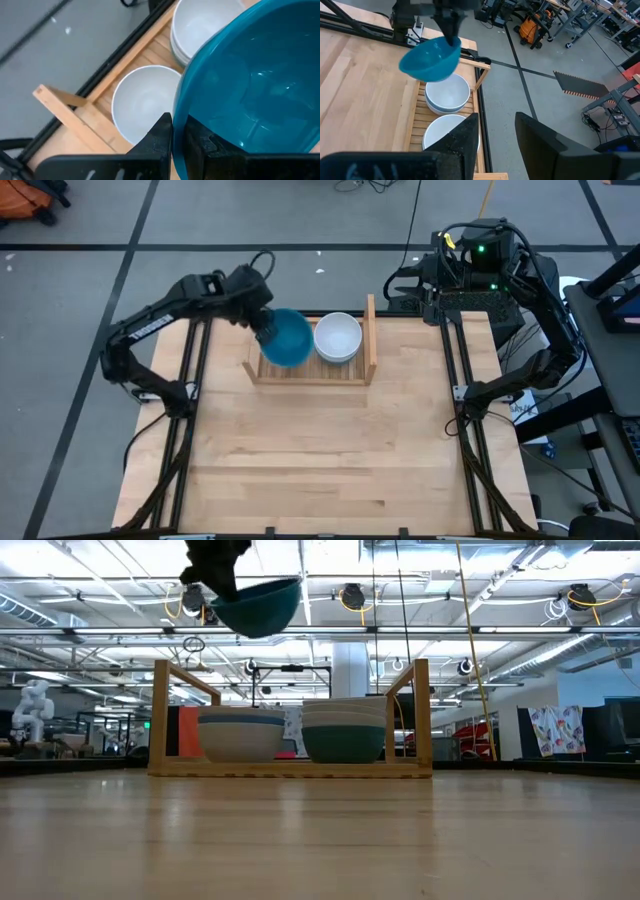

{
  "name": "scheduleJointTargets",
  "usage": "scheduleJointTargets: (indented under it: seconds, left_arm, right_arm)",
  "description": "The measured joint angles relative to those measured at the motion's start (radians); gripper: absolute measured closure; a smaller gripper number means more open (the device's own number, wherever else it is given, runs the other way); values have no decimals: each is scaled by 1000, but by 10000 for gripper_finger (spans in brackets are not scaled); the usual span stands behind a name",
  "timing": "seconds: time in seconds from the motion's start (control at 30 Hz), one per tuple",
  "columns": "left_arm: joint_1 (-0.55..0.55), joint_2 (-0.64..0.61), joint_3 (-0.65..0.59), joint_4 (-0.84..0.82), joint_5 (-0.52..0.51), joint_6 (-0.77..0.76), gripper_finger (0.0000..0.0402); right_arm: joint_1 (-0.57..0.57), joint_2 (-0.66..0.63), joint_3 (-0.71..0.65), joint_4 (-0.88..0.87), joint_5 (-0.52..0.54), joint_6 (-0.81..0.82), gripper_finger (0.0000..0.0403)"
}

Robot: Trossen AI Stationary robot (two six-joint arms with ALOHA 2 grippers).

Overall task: Place and stack bowls onto a shelf
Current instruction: Stack the blue bowl on the blue bowl on the shelf

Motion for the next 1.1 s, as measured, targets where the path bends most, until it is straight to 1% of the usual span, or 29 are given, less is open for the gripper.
scheduleJointTargets:
  seconds: [0.1, 0.23, 0.37, 0.43, 0.6, 0.73, 0.83, 0.93, 1.1]
  left_arm:
    - [63, 27, 0, 2, 58, 36, 377]
    - [121, 83, 0, -4, 77, 89, 377]
    - [173, 144, 0, -9, 173, 119, 377]
    - [195, 180, 0, -26, 199, 135, 377]
    - [230, 263, 0, -73, 196, 187, 377]
    - [253, 303, 0, -70, 185, 225, 378]
    - [269, 321, 0, -62, 174, 243, 378]
    - [277, 334, 0, -65, 131, 254, 378]
    - [292, 341, 0, -70, 126, 280, 378]
  right_arm:
    - [0, 0, 0, 0, 0, 0, 280]
    - [0, 0, 0, 0, 0, 1, 280]
    - [0, 0, 0, 0, 0, 1, 280]
    - [0, 0, 0, 0, 0, 2, 280]
    - [0, 0, 0, 0, 0, 3, 280]
    - [0, 0, 0, 0, 0, 3, 280]
    - [0, 0, 0, 0, 0, 3, 280]
    - [0, 0, 0, 0, 0, 3, 280]
    - [0, 0, 0, 0, 0, 3, 280]
